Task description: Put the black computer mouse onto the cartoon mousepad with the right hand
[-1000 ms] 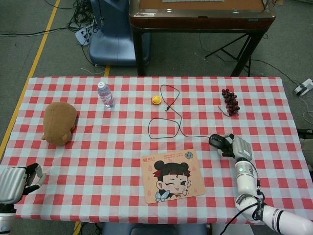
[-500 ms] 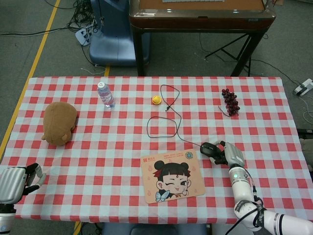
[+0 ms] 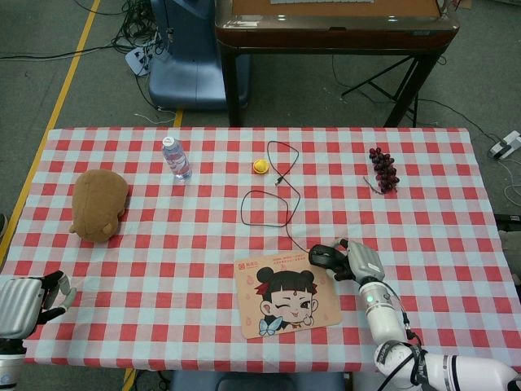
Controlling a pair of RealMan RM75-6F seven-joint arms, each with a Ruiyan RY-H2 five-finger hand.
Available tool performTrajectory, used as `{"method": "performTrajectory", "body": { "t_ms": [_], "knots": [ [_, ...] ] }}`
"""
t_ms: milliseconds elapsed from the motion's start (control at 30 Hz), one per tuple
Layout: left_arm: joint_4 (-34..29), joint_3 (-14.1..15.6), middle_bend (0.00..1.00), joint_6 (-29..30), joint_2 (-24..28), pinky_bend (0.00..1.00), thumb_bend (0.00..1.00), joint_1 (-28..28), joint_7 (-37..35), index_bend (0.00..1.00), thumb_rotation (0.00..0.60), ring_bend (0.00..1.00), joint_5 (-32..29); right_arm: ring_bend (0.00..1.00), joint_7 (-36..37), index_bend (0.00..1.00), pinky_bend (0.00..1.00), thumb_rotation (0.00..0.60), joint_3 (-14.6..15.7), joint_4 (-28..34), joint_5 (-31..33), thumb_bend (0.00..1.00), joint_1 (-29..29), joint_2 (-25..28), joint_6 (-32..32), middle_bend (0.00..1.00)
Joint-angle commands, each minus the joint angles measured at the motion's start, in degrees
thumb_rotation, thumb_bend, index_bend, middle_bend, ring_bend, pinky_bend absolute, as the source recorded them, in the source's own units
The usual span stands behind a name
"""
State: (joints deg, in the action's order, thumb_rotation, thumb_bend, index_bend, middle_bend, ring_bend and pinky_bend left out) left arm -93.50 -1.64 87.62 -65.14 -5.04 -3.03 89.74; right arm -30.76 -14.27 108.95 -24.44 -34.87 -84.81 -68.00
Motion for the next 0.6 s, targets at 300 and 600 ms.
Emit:
{"method": "performTrajectory", "body": {
  "t_ms": [300, 600],
  "knots": [
    [-0.05, -0.18, 0.90, 0.35, 0.41, 1.00, 0.57, 0.14, -1.06, 0.55, 0.600, 0.82, -0.18, 1.00, -5.85, 0.43, 1.00, 0.600, 3.97, 0.30, -3.63, 0.29, -2.80, -5.03, -5.87, 1.00],
    [-0.03, -0.20, 0.90, 0.20, 0.44, 1.00, 0.57, 0.10, -1.11, 0.55, 0.600, 0.82, -0.32, 1.00, -7.97, 0.43, 1.00, 0.600, 6.84, -1.88, -9.21, 0.29, -2.70, -8.60, -8.49, 1.00]
  ]
}}
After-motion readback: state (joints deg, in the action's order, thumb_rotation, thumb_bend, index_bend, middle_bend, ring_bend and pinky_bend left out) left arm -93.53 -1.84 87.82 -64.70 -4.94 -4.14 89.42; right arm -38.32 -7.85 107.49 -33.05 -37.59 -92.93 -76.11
